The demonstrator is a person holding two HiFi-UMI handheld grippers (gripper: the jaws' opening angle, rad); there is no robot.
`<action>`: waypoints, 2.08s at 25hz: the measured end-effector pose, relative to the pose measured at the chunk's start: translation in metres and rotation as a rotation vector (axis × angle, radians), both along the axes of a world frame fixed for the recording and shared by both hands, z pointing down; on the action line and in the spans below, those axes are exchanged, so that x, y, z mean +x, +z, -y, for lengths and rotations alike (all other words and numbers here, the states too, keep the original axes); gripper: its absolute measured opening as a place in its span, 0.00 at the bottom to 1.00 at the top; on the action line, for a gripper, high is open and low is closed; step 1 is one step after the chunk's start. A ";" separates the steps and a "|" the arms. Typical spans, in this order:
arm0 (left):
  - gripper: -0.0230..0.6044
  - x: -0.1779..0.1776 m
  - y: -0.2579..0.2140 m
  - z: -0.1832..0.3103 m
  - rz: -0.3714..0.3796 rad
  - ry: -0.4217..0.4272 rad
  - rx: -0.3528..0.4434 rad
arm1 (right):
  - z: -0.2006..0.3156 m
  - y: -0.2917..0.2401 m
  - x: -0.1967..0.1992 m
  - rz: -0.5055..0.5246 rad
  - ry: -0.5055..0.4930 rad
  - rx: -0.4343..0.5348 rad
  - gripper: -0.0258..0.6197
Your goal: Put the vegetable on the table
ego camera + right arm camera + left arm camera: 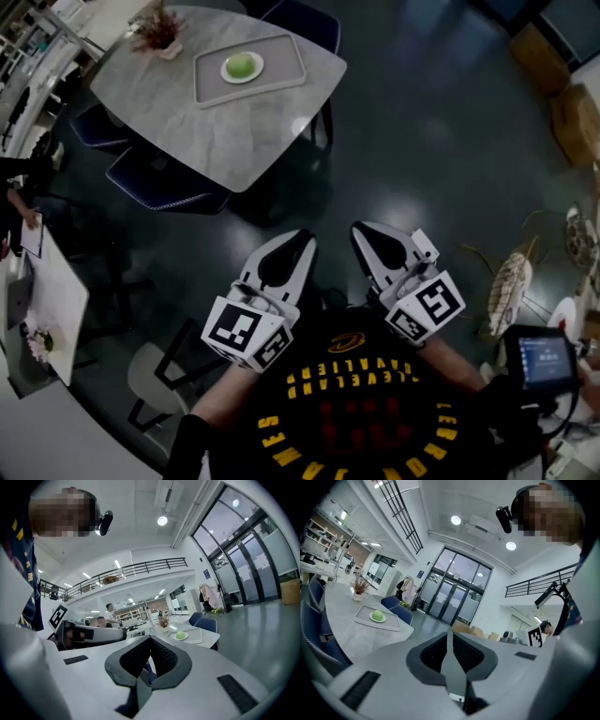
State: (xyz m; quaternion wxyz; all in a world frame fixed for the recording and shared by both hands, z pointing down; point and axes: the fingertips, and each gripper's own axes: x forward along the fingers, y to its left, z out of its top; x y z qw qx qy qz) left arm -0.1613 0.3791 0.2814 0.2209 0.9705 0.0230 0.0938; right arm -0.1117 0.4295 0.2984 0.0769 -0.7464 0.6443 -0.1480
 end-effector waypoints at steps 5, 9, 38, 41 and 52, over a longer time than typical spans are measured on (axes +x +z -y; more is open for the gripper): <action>0.11 0.005 0.014 0.054 0.019 -0.047 -0.019 | 0.041 0.011 0.008 0.051 -0.013 -0.042 0.05; 0.11 0.012 0.027 0.070 0.019 -0.073 -0.047 | 0.056 0.020 0.021 0.059 -0.011 -0.079 0.05; 0.11 0.230 0.015 0.147 0.072 -0.398 0.020 | 0.172 0.019 0.255 0.127 -0.342 -0.018 0.05; 0.11 0.235 0.018 0.158 0.086 -0.435 0.012 | 0.183 0.025 0.263 0.163 -0.365 -0.026 0.05; 0.11 0.251 0.048 0.234 0.096 -0.545 -0.049 | 0.248 0.051 0.300 0.182 -0.380 -0.080 0.05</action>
